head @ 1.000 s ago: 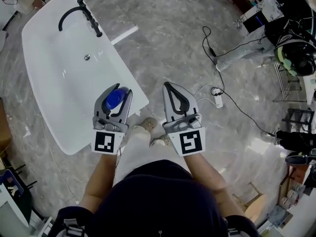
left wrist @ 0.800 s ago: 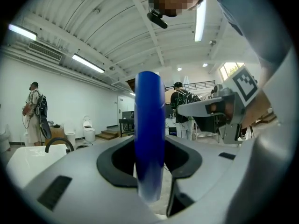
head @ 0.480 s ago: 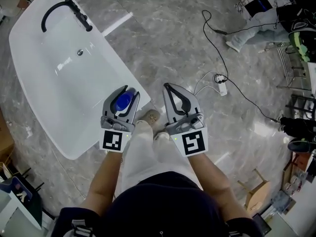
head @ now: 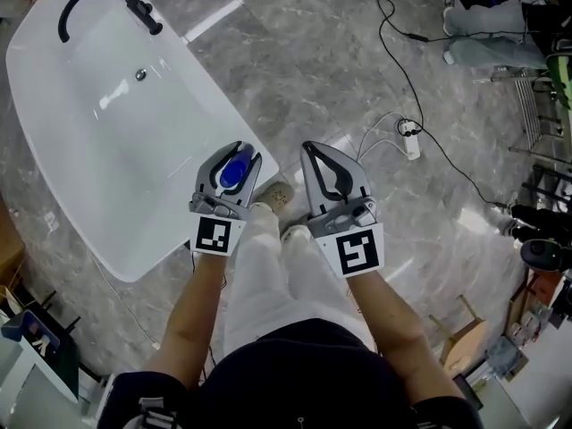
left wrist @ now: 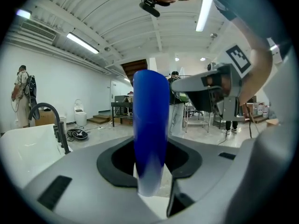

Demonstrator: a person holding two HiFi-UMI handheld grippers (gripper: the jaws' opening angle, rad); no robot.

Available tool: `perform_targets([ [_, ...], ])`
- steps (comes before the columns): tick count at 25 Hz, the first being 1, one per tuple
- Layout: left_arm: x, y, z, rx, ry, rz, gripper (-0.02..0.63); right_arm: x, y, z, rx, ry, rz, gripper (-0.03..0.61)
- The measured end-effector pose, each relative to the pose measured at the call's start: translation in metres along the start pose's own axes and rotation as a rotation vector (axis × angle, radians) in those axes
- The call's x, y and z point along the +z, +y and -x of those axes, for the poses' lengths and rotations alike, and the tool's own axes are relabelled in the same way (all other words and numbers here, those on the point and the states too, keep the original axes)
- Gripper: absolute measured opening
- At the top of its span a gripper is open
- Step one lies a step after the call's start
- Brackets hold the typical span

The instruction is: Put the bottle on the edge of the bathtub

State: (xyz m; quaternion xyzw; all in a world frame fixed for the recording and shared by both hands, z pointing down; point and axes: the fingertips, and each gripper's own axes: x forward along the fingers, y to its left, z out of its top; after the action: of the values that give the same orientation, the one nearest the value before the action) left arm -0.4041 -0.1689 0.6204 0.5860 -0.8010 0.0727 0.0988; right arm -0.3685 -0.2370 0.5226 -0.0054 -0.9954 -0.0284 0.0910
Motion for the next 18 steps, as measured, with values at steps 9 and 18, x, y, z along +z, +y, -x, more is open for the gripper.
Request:
perform_targets([
  [9,-0.058,-0.003,-0.020,-0.053,0.119,-0.035,0.149,-0.025,0.007,-0.006,0.008,0.049,-0.022,0.000],
  [18,-0.108,-0.015,-0.027,-0.115,0.260,-0.039,0.149,-0.041,0.017,-0.003,-0.005,0.079,-0.025,0.000],
])
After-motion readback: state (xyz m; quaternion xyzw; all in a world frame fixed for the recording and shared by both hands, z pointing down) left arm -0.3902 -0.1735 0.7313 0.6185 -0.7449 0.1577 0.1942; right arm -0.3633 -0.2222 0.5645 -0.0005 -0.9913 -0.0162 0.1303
